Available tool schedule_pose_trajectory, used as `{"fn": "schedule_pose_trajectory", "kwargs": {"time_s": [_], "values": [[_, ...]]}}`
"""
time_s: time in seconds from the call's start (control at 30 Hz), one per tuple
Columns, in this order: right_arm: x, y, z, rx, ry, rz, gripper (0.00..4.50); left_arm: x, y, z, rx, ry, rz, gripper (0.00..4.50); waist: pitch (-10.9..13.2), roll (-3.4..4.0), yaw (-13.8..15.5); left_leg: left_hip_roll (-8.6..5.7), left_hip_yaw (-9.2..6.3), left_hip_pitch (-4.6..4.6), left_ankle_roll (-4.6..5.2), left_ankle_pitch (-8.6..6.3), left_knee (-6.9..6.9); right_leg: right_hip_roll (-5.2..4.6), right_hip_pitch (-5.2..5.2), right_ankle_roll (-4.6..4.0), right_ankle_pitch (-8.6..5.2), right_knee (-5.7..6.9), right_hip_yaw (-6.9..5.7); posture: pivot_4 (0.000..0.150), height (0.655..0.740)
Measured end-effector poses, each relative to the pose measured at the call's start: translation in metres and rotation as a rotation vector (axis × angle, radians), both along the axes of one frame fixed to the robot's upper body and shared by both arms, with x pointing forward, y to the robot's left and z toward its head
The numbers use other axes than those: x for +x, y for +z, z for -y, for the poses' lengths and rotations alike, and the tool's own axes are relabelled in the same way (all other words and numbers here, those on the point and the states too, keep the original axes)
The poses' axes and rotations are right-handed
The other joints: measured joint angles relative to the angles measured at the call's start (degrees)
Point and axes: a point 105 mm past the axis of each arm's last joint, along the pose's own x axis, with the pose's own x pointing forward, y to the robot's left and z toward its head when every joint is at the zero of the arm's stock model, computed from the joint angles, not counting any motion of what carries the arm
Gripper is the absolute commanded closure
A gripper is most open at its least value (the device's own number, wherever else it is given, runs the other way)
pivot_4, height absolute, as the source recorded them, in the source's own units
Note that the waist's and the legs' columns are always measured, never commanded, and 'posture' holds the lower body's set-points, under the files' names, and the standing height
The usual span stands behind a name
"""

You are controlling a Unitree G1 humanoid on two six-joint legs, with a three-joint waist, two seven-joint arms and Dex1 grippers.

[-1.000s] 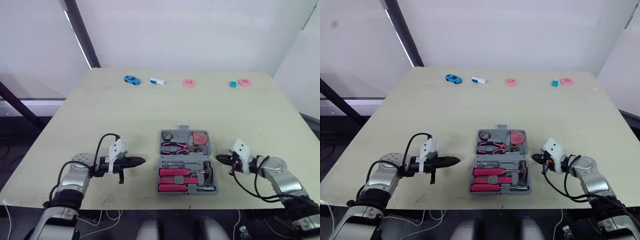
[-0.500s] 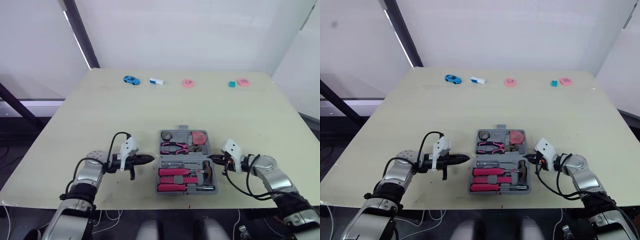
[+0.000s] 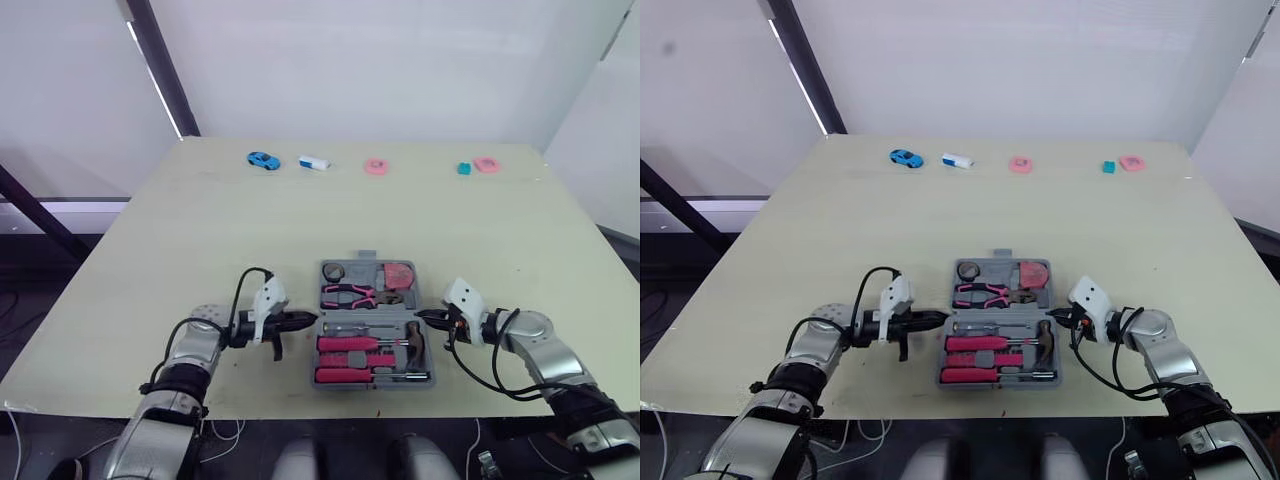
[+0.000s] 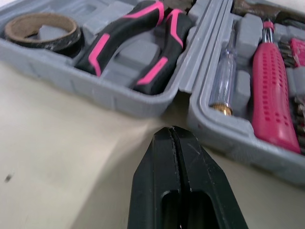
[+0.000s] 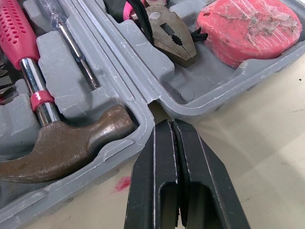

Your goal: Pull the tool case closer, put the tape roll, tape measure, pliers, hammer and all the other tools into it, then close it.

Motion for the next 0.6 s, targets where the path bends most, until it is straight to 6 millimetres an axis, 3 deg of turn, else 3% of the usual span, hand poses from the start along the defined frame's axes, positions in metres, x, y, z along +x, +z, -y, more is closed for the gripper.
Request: {"fn": "schedule_pose_trajectory", "kwargs": {"time_s": [0.6], "values": [[-0.0031,-0.0007,0.0007,-0.005,-0.001,-0.012,4.45,0.0000,-0.0026,0.0101,-0.009,-0.020,0.015,4.50,0.0,0.00,0.1,0.00,-0.01,0.00,0.00,0.00,0.00,0.00,0.01,0.00,0.00,0.00,-0.01,0.150,0.7400]]}}
